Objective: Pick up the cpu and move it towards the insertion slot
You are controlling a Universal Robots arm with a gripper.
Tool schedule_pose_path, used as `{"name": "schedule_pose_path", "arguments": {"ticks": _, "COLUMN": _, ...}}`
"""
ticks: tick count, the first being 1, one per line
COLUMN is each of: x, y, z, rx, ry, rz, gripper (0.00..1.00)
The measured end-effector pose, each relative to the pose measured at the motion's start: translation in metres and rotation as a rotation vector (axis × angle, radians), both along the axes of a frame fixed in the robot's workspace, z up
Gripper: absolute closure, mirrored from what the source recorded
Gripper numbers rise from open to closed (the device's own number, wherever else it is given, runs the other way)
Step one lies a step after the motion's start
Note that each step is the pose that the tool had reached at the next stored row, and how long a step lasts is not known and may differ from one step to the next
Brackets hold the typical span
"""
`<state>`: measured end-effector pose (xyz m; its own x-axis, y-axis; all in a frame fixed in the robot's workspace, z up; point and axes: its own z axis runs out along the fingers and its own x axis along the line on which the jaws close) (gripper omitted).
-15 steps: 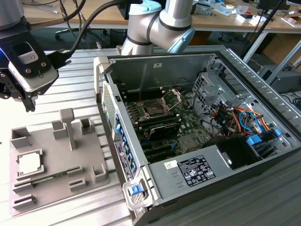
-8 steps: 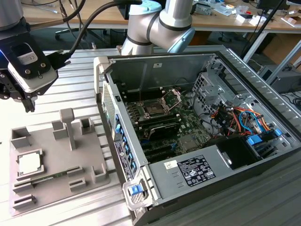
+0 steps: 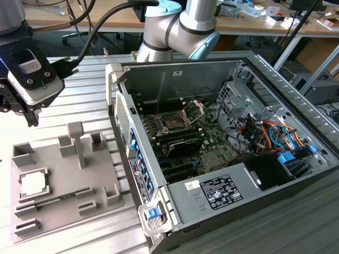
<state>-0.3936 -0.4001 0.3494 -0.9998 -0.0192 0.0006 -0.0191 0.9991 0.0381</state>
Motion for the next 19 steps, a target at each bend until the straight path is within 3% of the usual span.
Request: {"name": "schedule_pose_path", "arguments": {"ticks": 19, "x": -0.0009, "y": 0.0, "z": -0.0056, "rx": 0.0001, "ry": 0.0, "rz": 0.0, "gripper": 0.89}}
